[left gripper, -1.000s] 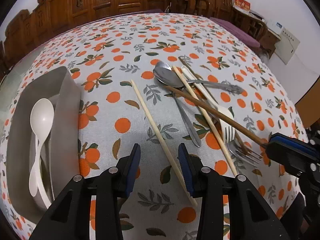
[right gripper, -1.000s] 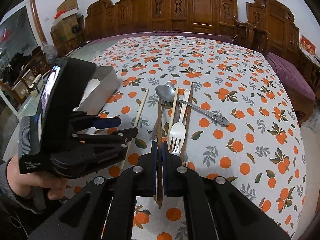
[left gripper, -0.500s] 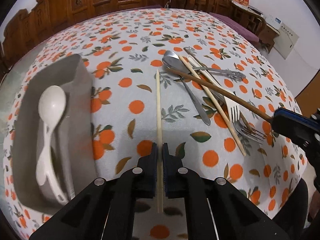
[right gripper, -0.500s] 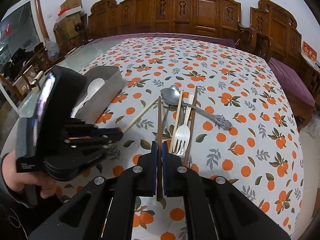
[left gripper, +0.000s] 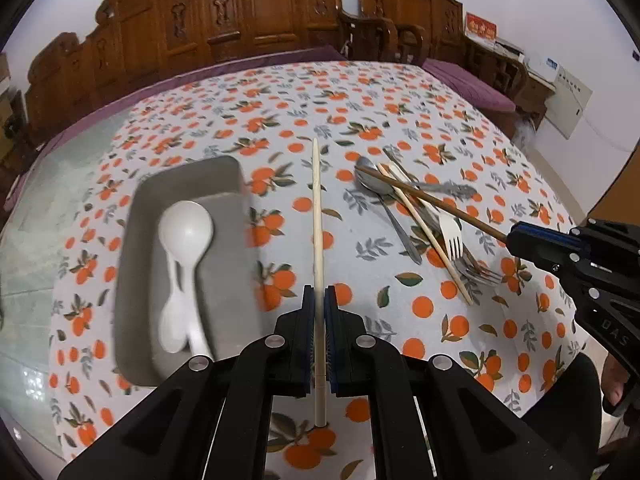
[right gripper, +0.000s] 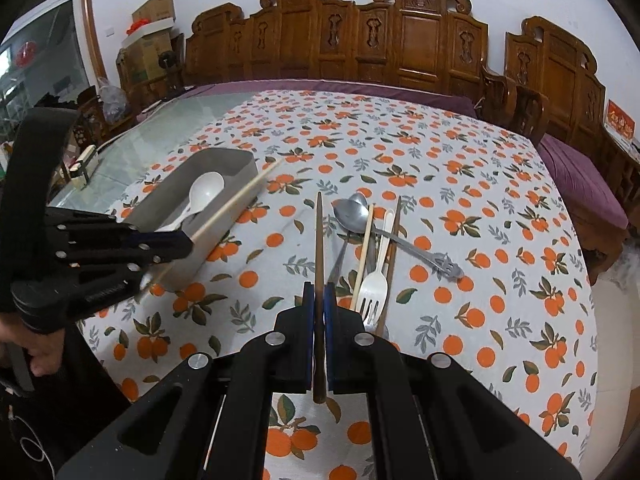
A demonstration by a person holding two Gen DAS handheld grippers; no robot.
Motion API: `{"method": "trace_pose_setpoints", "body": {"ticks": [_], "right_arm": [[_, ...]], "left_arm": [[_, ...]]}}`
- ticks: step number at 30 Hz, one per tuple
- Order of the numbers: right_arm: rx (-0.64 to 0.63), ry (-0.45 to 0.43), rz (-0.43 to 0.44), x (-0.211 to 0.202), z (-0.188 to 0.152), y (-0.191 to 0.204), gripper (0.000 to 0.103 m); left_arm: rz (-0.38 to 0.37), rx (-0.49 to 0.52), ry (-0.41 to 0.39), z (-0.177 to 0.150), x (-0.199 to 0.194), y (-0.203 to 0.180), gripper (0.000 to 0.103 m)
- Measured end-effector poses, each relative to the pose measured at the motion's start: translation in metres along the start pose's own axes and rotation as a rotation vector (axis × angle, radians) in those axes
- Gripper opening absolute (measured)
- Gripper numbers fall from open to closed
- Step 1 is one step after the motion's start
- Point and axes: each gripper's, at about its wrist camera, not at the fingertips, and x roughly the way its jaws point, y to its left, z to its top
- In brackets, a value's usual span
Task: Organize utensils
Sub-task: 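Carry the bamboo chopstick into the tray and open the left tool while the right holds its chopstick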
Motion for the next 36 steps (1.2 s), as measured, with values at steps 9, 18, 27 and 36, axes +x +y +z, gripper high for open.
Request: {"method": "trace_pose_setpoints", "body": {"ticks": [9,18,27,36], "right_arm": [[-0.013,-0.024,0.02,-0.01,0.007,0.01,0.006],[-0.048,-0.025,0.026,-0.013,0.007,0.025,0.006],[-0.059,-0.039,0.045,-0.02,0.012,0.039,0.006],[-0.038,-0.032,0.044,-0.012,0.02,0.05,0.006]], "left_arm": [[0.008,-0.021,-0.017,0.006,-0.019,0.033,0.004],[0.025,-0.07,0.012,0.005,-0.007,0.071,0.004],[0.023,-0.116,0.067,-0.004,0.023,0.098,0.004],[0.004,-0.119,0.07,0.001,0.039,0.109,0.004]]}}
